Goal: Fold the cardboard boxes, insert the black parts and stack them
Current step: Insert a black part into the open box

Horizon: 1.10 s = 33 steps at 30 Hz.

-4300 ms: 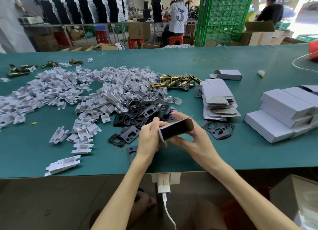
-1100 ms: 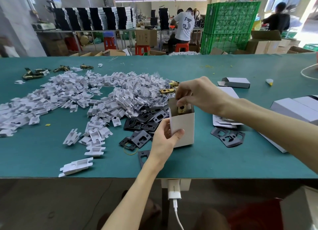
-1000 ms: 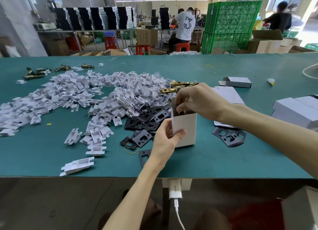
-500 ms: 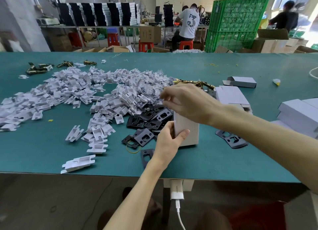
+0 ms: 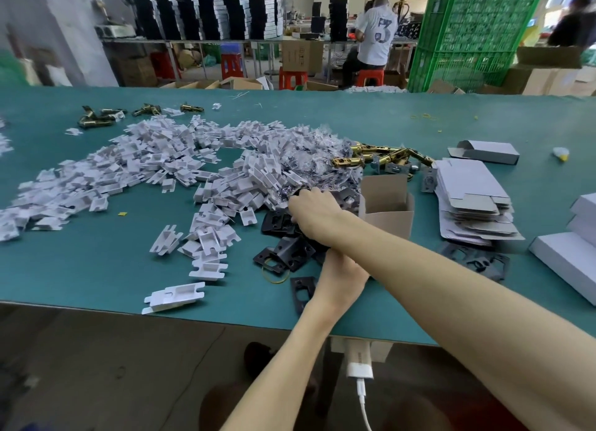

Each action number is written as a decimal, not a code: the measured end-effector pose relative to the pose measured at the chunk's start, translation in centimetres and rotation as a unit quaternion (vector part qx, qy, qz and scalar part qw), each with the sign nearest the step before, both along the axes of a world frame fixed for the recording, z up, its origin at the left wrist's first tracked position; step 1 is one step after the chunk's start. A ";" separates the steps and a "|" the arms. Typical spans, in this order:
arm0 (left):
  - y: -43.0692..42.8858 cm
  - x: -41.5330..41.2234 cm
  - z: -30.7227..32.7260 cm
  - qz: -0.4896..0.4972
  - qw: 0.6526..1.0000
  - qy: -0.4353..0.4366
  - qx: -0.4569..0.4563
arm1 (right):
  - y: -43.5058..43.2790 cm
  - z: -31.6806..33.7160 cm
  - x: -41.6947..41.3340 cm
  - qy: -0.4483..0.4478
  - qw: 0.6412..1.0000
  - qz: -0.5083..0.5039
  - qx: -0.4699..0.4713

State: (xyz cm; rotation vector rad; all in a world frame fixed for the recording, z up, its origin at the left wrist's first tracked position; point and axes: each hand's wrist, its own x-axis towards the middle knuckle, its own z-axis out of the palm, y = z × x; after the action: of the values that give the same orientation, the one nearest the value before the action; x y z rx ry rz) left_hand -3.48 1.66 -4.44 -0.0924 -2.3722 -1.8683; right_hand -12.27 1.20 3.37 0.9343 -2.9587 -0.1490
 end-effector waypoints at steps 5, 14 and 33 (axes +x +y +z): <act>0.2 -0.2 0.2 0.007 0.999 0.030 -0.006 | 0.4 0.2 -0.4 -0.040 0.994 -0.056 -0.086; 0.1 -0.2 0.7 0.009 0.999 0.027 0.021 | 0.4 0.9 -0.8 -0.132 0.974 -0.139 -0.123; 0.5 0.0 0.8 0.011 0.998 0.032 0.048 | 0.2 0.7 0.3 -0.075 0.990 -0.050 -0.110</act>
State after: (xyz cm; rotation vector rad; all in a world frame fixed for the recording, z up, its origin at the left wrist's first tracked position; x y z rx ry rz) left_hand -3.50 2.21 -3.67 -0.1153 -2.2288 -1.9347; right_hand -11.93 1.35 4.05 0.8018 -3.0765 0.2509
